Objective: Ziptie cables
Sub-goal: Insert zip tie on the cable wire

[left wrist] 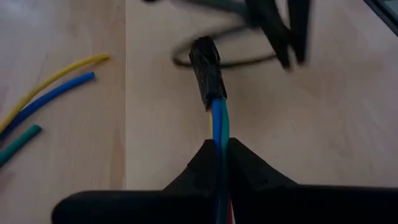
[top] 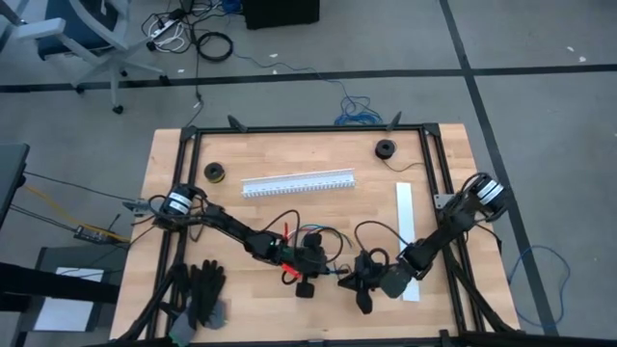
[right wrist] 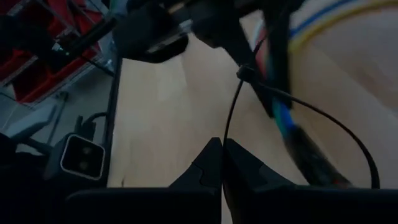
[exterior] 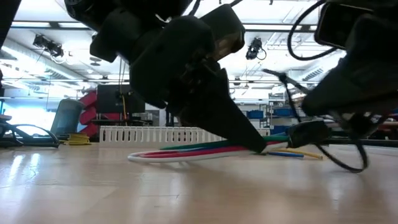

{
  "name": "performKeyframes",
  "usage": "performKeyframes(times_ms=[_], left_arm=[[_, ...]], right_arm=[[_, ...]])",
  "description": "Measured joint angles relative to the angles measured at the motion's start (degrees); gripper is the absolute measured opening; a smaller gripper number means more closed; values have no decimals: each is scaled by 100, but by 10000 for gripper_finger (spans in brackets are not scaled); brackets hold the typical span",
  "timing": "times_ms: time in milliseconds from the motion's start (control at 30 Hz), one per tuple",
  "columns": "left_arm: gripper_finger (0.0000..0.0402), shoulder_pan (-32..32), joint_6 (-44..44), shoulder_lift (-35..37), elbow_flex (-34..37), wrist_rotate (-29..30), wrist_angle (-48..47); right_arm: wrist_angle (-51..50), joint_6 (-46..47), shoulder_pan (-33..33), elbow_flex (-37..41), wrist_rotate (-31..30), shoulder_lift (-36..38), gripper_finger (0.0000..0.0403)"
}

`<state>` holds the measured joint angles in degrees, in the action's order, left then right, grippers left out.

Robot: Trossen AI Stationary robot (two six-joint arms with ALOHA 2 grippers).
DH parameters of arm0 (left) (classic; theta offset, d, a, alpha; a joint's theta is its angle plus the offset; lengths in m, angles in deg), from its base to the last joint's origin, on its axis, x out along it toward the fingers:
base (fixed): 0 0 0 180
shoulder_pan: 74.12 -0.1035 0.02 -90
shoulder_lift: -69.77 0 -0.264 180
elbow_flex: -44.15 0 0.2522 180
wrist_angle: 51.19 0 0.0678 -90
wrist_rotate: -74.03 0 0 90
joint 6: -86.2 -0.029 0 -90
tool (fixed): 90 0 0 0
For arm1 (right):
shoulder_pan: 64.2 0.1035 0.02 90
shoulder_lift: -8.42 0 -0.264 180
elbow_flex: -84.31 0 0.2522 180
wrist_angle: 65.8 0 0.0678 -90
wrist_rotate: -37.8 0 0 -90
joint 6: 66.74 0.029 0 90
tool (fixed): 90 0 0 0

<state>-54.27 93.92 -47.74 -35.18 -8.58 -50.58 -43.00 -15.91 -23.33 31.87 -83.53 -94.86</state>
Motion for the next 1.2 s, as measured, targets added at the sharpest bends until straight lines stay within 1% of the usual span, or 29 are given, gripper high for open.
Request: performKeyframes(times_ms=[67, 200, 267, 400, 533, 667, 800, 967, 1067, 1200], left_arm=[[0, -9, 2, 8, -12, -2, 11], [0, -7, 2, 14, -12, -8, 72], [0, -7, 2, 16, -12, -9, 129], [0, -7, 30, 24, -12, -94, 276], [4, -4, 42, 26, -12, -101, 365], [24, 4, 186, 32, -12, -136, 381], [56, -2, 441, 35, -12, -367, 385], [92, -2, 496, 37, -14, -430, 337], [101, 6, 556, 37, -19, -618, 217], [103, 25, 753, 48, -23, -663, 52]], right_arm=[[295, -289, -52, -55, -18, -184, 0], [1208, -1074, -214, -121, -96, -445, 0], [1411, -1211, -329, -129, -76, -489, 0], [1393, -1209, -503, -161, 120, -547, 0], [1433, -1238, -547, -166, 153, -545, 0], [1413, -1211, -542, -168, 162, -545, 0], [1413, -1206, -529, -168, 193, -545, 0], [1407, -1204, -527, -168, 205, -545, 0], [1380, -1200, -531, -166, 110, -545, 0], [1374, -1193, -537, -165, 81, -545, 0]])
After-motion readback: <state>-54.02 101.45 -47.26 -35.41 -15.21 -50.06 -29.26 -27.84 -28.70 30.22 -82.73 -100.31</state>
